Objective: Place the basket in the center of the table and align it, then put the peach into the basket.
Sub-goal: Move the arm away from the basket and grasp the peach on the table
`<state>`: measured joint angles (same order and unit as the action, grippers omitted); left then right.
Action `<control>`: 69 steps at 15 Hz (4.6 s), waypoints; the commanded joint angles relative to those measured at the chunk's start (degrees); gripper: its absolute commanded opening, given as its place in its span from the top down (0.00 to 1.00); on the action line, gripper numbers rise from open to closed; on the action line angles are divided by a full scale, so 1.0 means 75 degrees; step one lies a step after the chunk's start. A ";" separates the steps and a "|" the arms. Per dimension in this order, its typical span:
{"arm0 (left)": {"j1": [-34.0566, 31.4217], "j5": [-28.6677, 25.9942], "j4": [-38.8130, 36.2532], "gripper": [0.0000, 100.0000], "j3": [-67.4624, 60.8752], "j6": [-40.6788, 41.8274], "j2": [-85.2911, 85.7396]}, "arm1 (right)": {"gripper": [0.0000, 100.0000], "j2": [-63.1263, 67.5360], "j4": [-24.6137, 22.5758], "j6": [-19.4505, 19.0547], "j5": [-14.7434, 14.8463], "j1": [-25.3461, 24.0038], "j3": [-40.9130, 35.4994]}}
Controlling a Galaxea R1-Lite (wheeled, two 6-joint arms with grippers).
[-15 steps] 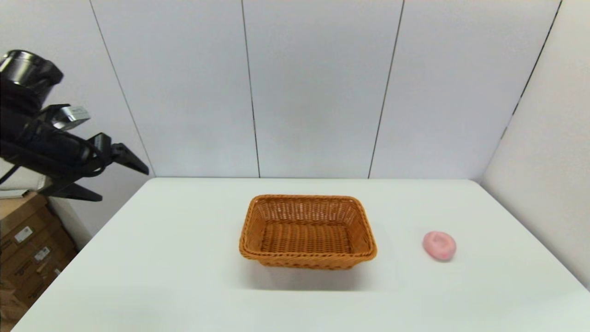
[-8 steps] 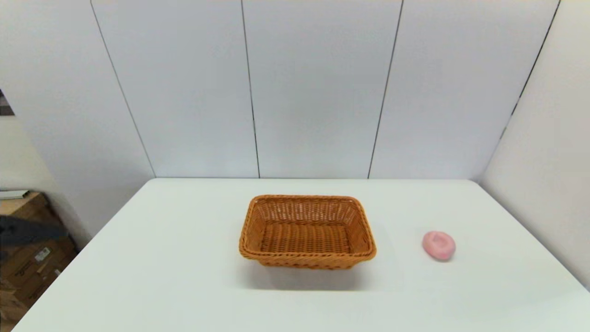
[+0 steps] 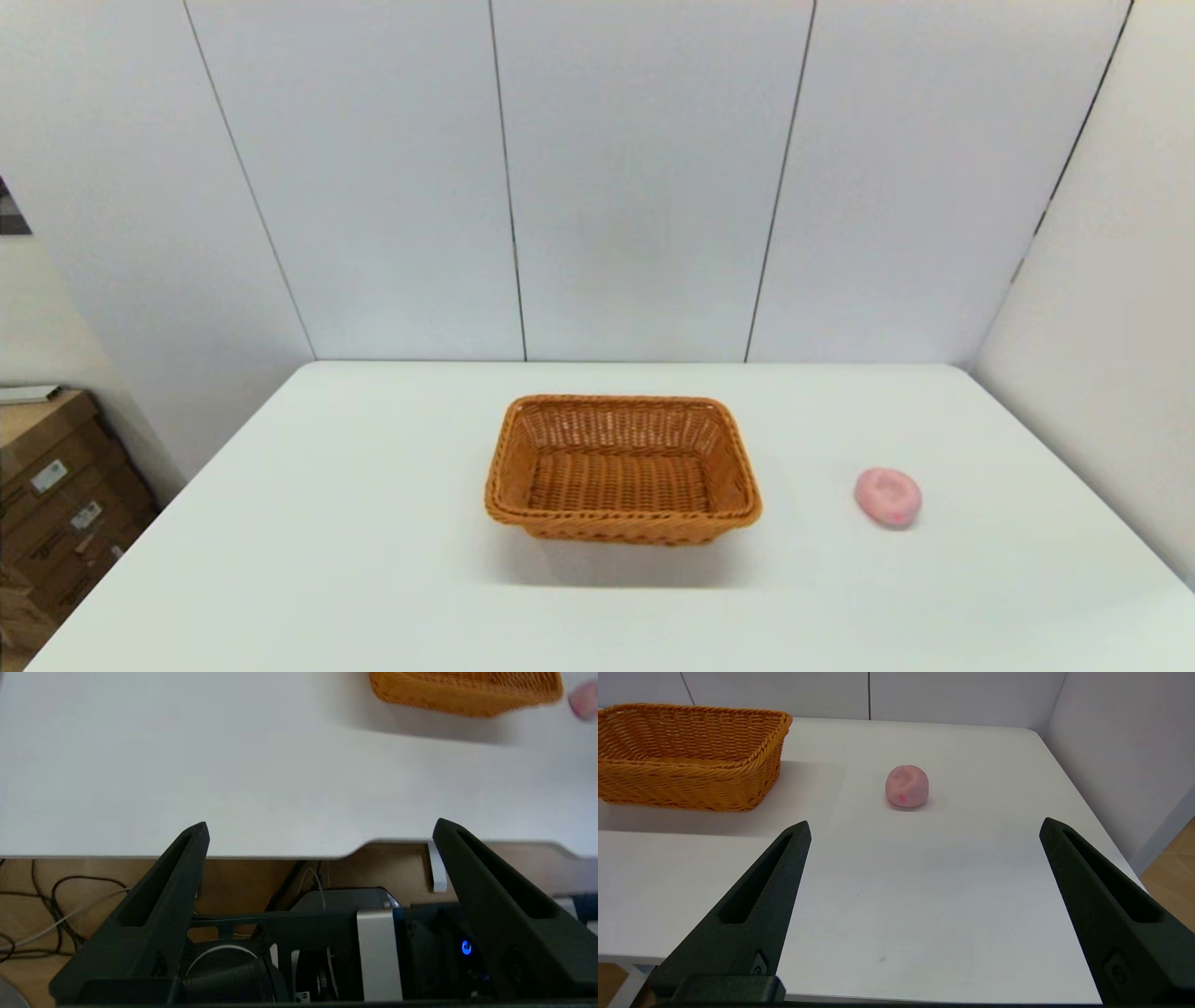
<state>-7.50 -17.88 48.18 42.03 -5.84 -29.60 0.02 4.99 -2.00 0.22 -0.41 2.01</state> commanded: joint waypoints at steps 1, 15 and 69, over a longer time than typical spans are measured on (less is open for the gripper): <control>0.0437 0.0006 0.0104 0.00 -0.0823 0.0075 0.1439 | 0.00 -0.0003 0.0003 -0.0003 -0.0041 -0.0003 0.0001; 0.0953 0.2314 -0.4572 0.00 -0.4679 0.0075 0.3466 | 0.00 -0.0003 -0.0032 0.0020 -0.0041 0.0008 0.0001; 0.1011 0.2642 -0.6107 0.00 -0.5452 0.0298 0.3958 | 1.00 1.6426 0.0812 0.2751 0.0943 -0.0050 0.9107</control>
<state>0.10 1.89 2.36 1.15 -3.55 0.07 126.68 9.39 18.47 7.28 -0.77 70.25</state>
